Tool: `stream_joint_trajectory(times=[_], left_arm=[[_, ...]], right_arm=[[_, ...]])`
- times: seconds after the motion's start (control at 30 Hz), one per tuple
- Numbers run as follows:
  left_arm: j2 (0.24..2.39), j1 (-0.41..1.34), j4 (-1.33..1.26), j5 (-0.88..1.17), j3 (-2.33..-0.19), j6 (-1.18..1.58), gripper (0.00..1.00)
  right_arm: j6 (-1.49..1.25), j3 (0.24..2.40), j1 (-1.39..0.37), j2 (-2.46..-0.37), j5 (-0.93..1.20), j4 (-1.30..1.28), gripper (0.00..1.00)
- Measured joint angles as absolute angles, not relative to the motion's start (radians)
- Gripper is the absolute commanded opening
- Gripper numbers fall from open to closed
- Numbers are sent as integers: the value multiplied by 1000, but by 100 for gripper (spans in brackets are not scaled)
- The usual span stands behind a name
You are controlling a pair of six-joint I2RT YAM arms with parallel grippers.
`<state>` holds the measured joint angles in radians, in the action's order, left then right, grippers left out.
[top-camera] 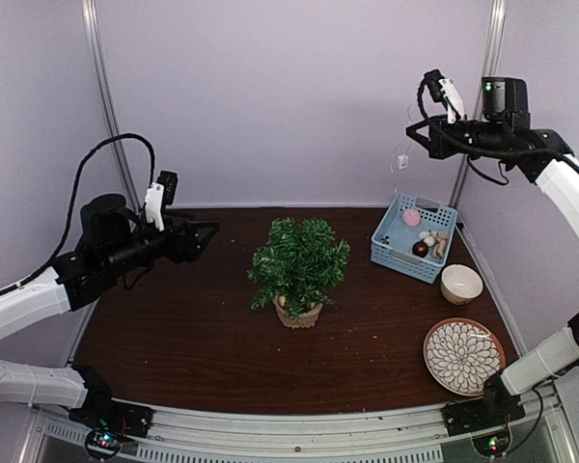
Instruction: Decorate the small christmas tree
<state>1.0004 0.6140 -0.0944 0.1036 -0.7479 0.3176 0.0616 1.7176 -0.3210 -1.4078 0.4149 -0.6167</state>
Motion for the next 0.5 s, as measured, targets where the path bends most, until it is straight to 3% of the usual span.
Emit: stream_joint_trajectory(times=[0.5], left_arm=[[1091,704,-158,229,-874,236,75]], right_arm=[[15,1914,-488,-1343,512,-583,0]])
